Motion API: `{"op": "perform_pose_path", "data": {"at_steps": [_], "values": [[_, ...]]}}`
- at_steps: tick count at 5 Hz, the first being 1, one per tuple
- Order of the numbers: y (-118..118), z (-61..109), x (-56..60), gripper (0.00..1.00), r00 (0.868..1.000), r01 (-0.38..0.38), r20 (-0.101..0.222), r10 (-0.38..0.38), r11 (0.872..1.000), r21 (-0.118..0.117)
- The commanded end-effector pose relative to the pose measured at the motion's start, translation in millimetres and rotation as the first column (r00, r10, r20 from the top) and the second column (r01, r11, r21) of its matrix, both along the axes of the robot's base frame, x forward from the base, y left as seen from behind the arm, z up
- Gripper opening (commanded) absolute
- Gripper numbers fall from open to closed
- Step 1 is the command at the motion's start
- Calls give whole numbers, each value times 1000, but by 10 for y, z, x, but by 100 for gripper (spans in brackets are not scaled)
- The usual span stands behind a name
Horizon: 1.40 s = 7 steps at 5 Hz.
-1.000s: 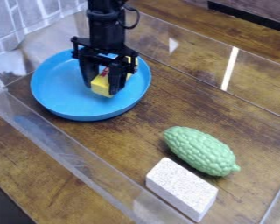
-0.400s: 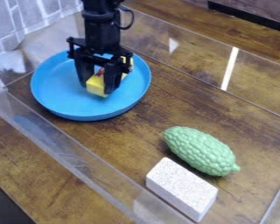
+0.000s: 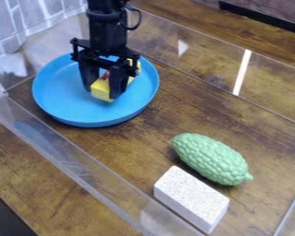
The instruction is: Put the yellow brick in the blue tray
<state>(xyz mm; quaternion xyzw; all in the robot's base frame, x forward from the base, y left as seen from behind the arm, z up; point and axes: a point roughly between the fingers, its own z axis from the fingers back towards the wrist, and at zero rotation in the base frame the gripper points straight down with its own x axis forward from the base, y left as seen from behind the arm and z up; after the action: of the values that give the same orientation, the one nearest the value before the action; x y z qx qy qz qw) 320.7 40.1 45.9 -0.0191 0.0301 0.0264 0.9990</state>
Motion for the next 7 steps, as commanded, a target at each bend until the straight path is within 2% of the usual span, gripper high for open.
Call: {"op": "perform_pose_path", "data": {"at_steps": [1, 2, 3, 4, 7], "values": [[18, 261, 138, 0, 997, 2, 84, -2, 1000, 8], [9, 283, 139, 0, 996, 8, 84, -8, 1000, 7], [-26, 382, 180, 100, 995, 19, 103, -18, 1000, -3], [-44, 403, 213, 0, 993, 26, 115, -26, 1000, 0], [-62, 432, 262, 0, 991, 49, 127, -48, 999, -4]]}}
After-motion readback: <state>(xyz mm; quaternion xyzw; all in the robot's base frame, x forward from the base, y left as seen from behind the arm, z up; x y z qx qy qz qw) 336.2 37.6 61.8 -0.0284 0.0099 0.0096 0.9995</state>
